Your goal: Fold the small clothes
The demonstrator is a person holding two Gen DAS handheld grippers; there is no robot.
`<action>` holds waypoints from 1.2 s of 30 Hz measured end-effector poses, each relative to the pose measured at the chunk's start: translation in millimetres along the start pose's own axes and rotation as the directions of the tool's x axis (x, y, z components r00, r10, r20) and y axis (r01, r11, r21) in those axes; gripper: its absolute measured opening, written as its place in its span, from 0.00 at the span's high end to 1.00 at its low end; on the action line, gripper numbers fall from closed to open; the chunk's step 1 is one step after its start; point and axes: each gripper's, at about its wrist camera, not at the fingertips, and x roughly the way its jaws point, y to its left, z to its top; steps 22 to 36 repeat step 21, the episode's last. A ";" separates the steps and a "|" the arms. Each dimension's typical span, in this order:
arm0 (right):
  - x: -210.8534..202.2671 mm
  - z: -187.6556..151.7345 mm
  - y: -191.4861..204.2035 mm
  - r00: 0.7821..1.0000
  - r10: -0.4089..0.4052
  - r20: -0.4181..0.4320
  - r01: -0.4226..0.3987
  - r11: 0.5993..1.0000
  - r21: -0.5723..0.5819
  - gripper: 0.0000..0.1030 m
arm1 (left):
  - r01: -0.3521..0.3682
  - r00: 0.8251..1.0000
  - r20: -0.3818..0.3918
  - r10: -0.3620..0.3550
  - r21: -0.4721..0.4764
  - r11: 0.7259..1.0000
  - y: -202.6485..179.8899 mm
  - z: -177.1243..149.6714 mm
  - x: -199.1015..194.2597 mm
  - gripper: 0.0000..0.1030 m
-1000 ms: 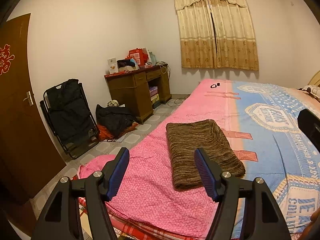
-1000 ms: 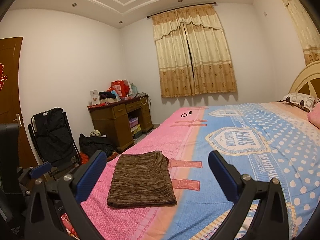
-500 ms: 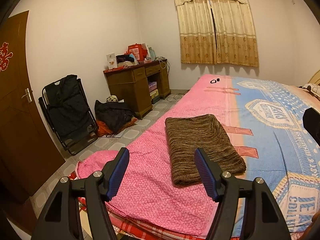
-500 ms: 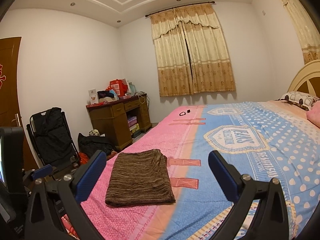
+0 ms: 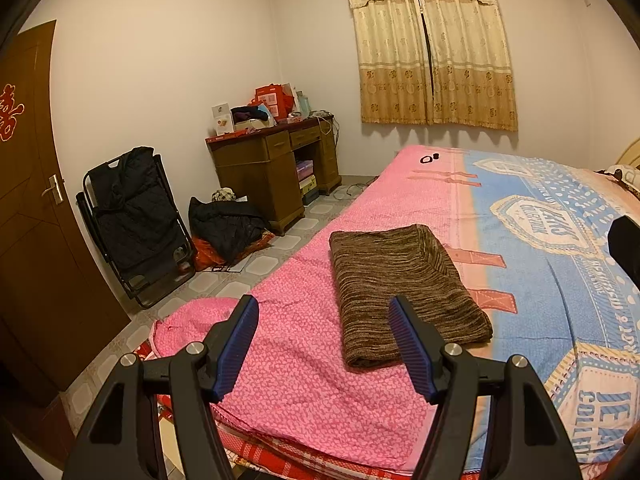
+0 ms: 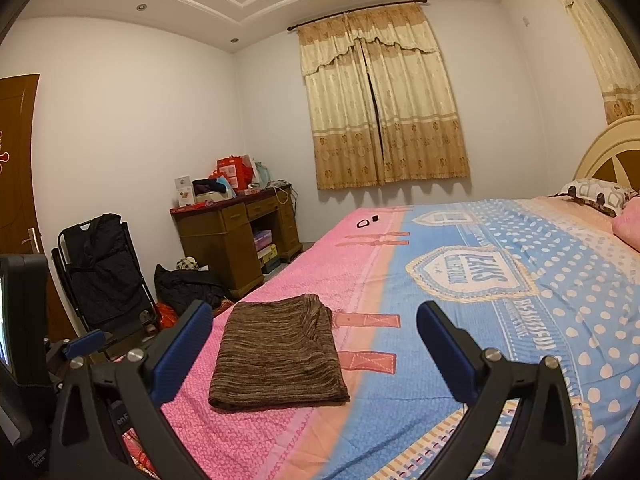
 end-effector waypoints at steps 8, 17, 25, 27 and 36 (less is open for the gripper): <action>0.1 0.1 0.8 1.000 -0.001 -0.001 0.001 1.000 -0.001 0.00 | 0.003 1.000 -0.018 -0.003 -0.007 1.000 -0.5 -4.5 6.0 0.34; 1.1 -3.2 -2.7 1.000 -0.001 -0.007 0.001 1.000 0.002 0.00 | 0.074 0.997 0.025 -0.074 -0.014 0.997 0.9 -1.5 2.6 0.34; 0.8 -6.6 -5.6 1.000 0.000 -0.013 0.000 1.000 0.008 0.00 | 0.064 0.998 0.013 -0.064 -0.029 0.998 3.2 -0.3 5.3 0.31; 0.8 -6.6 -5.6 1.000 0.000 -0.013 0.000 1.000 0.008 0.00 | 0.064 0.998 0.013 -0.064 -0.029 0.998 3.2 -0.3 5.3 0.31; 0.8 -6.6 -5.6 1.000 0.000 -0.013 0.000 1.000 0.008 0.00 | 0.064 0.998 0.013 -0.064 -0.029 0.998 3.2 -0.3 5.3 0.31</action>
